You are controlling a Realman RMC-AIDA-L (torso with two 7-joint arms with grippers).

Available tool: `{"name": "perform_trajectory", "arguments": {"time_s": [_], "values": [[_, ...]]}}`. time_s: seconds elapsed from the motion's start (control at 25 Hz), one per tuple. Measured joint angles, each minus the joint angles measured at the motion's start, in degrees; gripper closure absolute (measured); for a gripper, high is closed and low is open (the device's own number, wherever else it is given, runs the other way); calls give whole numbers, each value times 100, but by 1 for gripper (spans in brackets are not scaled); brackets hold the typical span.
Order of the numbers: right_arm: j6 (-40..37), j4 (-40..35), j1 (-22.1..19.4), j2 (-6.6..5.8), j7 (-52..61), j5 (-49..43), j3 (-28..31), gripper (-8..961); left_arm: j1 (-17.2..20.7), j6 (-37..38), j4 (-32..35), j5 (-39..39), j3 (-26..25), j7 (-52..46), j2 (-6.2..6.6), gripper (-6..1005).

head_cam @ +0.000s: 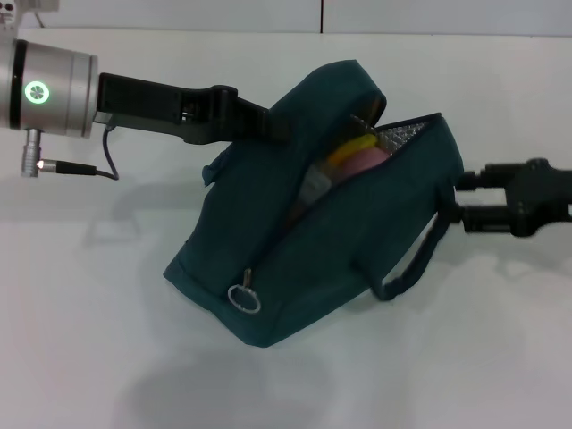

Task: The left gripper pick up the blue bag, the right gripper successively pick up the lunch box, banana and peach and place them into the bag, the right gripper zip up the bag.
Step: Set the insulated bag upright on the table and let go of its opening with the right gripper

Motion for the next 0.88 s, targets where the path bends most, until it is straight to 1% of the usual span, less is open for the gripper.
{"name": "perform_trajectory", "arguments": {"time_s": [0.16, 0.24, 0.36, 0.48, 0.6, 0.76, 0.8, 0.88], "values": [[893, 149, 104, 59, -68, 224, -56, 314, 46, 0, 0, -1, 0, 3, -1, 941], [1203, 207, 82, 67, -248, 580, -92, 314, 89, 2, 0, -5, 0, 15, 0, 941], [1565, 377, 14, 71, -829, 1397, -167, 314, 125, 5, 0, -15, 0, 24, 0, 941], [1713, 547, -37, 71, -1342, 2041, -182, 314, 210, 13, 0, -17, 1, 38, -6, 941], [1750, 623, -128, 70, -1792, 2552, -176, 314, 251, 33, -2, -17, 3, 65, -41, 941], [1719, 616, -355, 75, -2500, 3375, -243, 314, 350, 57, -10, -18, 21, 127, -73, 941], [1661, 539, -466, 70, -2650, 3601, -294, 314, 380, 62, -10, -20, 28, 146, -77, 941], [1616, 464, -528, 62, -2677, 3672, -312, 314, 446, 68, -13, -22, 38, 179, -90, 941]]}}
